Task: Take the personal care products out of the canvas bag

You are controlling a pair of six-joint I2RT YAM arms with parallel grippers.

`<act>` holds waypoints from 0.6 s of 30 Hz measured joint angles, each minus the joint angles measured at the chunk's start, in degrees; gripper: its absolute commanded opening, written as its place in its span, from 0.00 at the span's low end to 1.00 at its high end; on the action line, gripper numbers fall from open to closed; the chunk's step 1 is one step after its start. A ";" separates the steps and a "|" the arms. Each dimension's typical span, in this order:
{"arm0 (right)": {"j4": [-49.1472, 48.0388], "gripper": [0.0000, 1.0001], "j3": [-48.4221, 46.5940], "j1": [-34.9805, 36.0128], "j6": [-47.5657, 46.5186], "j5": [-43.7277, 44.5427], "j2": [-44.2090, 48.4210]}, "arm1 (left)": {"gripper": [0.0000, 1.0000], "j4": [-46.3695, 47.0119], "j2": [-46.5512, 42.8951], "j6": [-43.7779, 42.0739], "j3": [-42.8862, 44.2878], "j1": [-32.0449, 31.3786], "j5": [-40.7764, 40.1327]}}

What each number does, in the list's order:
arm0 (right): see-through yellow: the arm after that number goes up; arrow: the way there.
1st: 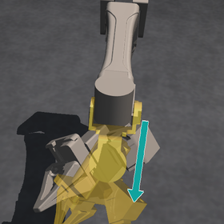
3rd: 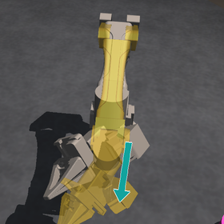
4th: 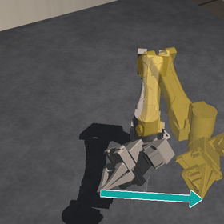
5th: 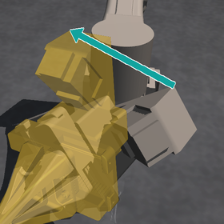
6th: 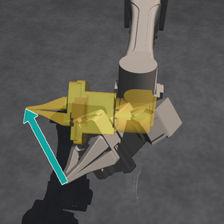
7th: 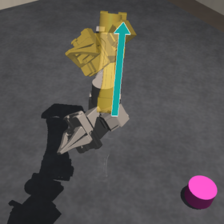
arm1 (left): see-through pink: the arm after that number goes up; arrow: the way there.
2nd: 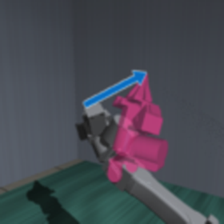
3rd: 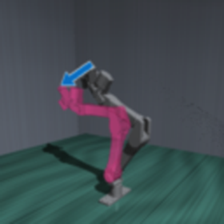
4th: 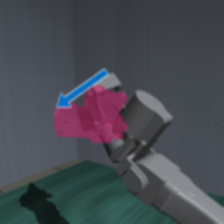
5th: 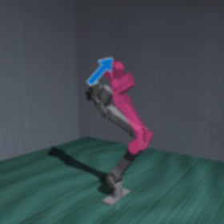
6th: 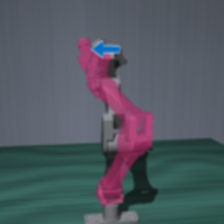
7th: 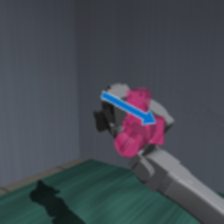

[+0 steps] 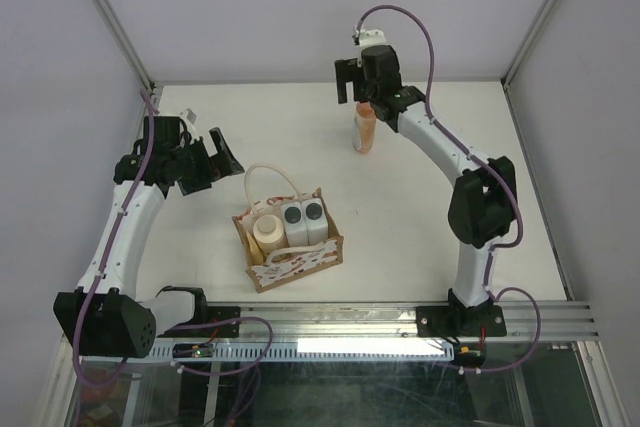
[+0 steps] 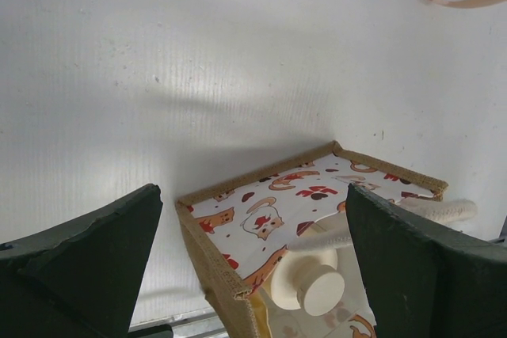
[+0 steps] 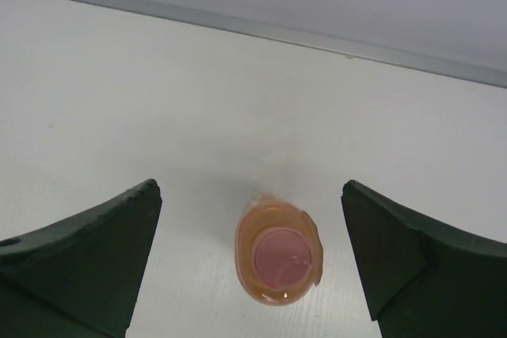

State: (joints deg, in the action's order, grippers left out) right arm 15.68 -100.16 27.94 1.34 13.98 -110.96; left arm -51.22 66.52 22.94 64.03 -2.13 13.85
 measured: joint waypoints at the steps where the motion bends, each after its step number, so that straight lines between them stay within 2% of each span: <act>1: 0.24 0.99 -0.57 0.02 0.28 -0.04 0.42 | 0.99 0.13 0.02 0.09 0.09 0.00 0.22; 4: 3.10 1.00 0.76 0.24 1.40 -1.29 3.91 | 0.99 0.24 0.02 0.46 0.11 0.00 1.31; 10: 9.70 0.99 10.38 3.78 -0.83 -7.26 16.31 | 0.99 0.33 -0.37 1.84 0.04 -0.04 3.10; 18: 18.95 0.99 10.58 20.20 -10.82 -18.75 23.80 | 0.99 1.25 -9.11 5.25 -4.26 -0.04 3.76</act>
State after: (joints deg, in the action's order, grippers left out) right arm 34.63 -89.58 48.14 -9.47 -4.78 -87.15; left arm -49.98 57.41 28.18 59.77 -2.17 17.61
